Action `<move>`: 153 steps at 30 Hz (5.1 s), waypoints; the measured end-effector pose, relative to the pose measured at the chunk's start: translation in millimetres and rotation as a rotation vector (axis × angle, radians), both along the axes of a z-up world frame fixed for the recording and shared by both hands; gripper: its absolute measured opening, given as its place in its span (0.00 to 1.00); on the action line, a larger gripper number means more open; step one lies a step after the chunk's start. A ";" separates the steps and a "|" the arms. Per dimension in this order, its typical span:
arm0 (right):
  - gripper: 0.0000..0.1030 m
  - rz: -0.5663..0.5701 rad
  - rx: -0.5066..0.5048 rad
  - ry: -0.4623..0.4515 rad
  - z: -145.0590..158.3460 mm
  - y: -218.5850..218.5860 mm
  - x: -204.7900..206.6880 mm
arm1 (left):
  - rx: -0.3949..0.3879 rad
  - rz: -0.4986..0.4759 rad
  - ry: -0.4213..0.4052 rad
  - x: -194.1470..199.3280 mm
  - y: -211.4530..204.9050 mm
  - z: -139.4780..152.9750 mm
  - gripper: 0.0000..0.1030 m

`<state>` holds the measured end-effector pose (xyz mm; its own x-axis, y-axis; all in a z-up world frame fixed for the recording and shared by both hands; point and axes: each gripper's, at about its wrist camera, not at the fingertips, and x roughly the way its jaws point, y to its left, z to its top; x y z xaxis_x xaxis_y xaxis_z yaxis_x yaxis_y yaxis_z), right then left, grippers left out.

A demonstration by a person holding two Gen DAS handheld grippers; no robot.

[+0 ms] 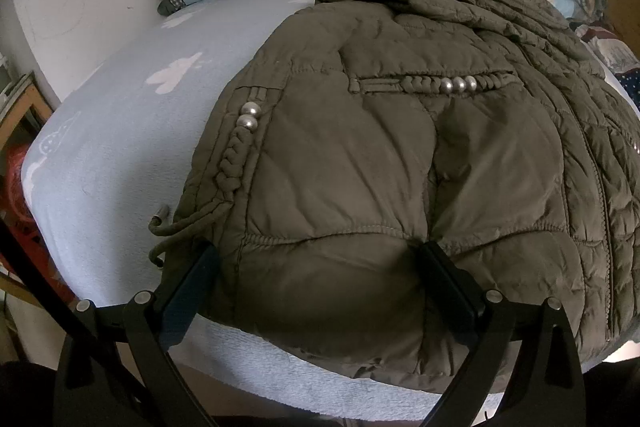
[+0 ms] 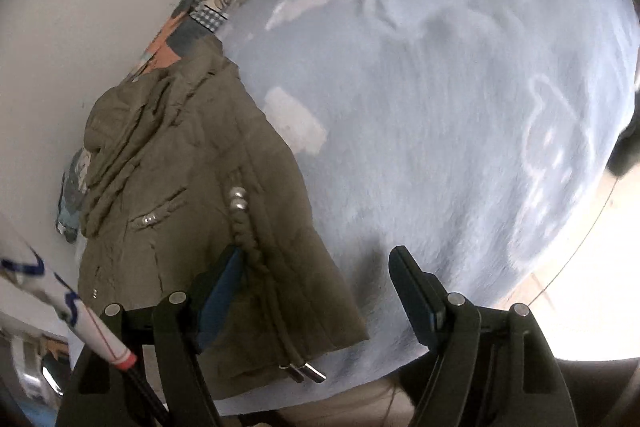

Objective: Fold large clothes

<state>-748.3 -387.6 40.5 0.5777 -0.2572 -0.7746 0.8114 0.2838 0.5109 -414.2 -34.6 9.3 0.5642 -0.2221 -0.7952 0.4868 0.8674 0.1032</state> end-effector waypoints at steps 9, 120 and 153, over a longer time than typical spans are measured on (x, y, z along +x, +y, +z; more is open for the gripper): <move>0.77 0.029 0.029 -0.017 -7.2 -1.0 8.0 | 0.000 0.000 -0.001 -1.0 -0.4 -0.5 0.97; 0.35 0.116 0.193 -0.263 -36.7 8.0 37.5 | -0.491 0.076 0.312 45.9 53.1 4.4 0.54; 0.14 0.246 -0.159 -0.289 41.8 30.7 31.6 | -0.394 -0.140 -0.004 -3.0 42.0 61.9 0.20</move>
<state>-716.8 -356.8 82.4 0.8248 -0.1881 -0.5332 0.5393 0.5450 0.6420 -417.1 7.5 71.2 0.5096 -0.5841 -0.6318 0.6035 0.7660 -0.2214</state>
